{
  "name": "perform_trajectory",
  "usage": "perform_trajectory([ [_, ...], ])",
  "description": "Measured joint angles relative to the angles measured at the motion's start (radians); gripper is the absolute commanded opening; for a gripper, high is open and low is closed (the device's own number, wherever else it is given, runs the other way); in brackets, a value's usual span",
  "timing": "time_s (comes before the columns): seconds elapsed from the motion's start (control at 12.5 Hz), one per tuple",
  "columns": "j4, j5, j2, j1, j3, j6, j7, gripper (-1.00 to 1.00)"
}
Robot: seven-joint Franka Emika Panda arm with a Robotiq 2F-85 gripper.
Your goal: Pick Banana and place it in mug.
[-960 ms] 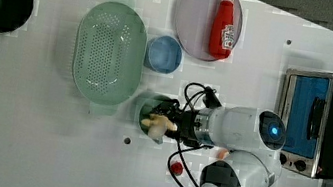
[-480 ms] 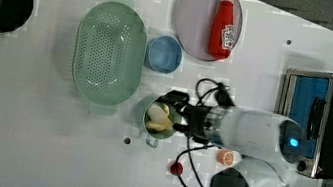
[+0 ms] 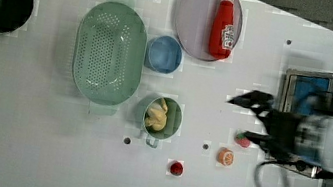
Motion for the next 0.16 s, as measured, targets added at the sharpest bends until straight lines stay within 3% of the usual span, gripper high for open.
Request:
perform_trajectory([
  [0.16,0.107,0.019,-0.041,-0.013,-0.054,-0.115,-0.009,1.00],
])
